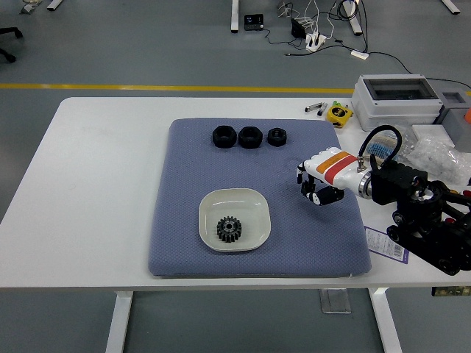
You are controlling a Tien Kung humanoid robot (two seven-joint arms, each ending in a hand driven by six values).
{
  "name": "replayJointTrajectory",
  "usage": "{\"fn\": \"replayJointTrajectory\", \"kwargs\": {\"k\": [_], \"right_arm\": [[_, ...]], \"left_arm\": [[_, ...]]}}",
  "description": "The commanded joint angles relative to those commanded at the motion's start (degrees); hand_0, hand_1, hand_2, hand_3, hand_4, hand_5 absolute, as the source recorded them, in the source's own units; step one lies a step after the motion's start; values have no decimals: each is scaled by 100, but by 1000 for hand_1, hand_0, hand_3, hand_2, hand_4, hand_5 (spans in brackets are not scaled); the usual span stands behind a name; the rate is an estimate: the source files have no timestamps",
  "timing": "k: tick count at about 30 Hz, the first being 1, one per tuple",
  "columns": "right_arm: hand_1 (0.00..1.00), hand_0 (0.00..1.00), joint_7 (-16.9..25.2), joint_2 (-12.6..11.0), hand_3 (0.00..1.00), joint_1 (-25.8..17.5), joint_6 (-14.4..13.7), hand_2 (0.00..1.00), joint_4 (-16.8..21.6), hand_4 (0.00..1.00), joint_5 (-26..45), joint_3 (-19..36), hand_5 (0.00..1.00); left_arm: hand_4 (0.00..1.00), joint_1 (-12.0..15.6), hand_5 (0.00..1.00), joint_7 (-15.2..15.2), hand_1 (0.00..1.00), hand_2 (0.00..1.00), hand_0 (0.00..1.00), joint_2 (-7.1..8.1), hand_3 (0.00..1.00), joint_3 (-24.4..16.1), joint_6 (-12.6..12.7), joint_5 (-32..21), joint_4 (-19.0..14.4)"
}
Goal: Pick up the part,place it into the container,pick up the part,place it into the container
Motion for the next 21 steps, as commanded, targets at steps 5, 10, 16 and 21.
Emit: {"fn": "replayJointTrajectory", "kwargs": {"k": [5,10,16,21], "right_arm": [[379,185,-6,29,476,28,-64,448,265,390,25,72,162],[378,184,-57,87,475,78,-92,448,680,391,-8,24,166],[379,184,-136,220,477,133,-124,449,1231,392,-13,-97,166],[381,184,-170,459,477,172,-156,449,1461,393,54,-300,163]], "left_arm": [[617,-7,690,2,626,647,711,3,564,-8,-4,12,0],[617,-13,690,0,625,645,711,9,564,-9,-3,-2,0],[618,-25,693,-2,622,646,709,19,565,-17,0,-2,0],[618,-34,694,1,621,647,709,23,565,-27,5,8,0]]}}
